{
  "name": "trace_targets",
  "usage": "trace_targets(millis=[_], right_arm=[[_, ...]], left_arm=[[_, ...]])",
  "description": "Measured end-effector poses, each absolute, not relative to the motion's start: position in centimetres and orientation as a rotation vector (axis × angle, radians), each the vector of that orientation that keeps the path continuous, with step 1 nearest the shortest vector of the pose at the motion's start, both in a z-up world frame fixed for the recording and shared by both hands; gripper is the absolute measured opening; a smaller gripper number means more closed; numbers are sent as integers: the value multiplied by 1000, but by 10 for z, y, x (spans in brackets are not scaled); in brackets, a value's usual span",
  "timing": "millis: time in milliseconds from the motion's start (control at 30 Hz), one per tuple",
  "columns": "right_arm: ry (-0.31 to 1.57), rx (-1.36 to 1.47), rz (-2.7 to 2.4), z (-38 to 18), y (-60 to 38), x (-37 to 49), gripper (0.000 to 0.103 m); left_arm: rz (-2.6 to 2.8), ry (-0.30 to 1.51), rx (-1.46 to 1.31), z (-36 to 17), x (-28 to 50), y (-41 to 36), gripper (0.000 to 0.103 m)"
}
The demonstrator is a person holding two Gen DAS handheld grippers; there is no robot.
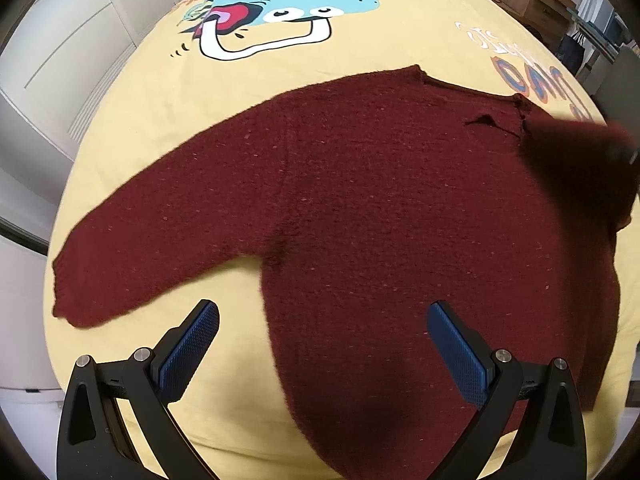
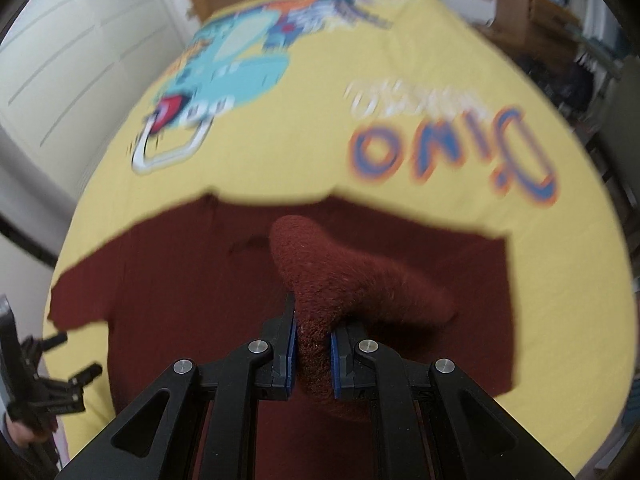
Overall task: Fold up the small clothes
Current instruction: 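Lift the held sleeve with the right gripper, lay it across the body, open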
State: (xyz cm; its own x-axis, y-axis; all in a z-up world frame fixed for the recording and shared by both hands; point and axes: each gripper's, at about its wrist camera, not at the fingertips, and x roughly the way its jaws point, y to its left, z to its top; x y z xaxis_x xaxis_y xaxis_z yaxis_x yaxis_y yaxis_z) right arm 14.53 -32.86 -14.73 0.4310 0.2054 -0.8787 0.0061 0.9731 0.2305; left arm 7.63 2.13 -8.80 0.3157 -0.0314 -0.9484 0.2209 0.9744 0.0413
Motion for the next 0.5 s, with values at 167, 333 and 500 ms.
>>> trace_targets(millis=[167,333,500], right_arm=[[1264,196,150,-198,-299,135,13],[1345,180,144,-225,-290,130,14],[1395,190,125,-246,-292,130,15]], left_arm=[[-198,1246,180,-91,75,11,102],[-206,1254,160,-94,71,10,102],[-189,1266,150,-96,72,16,102]])
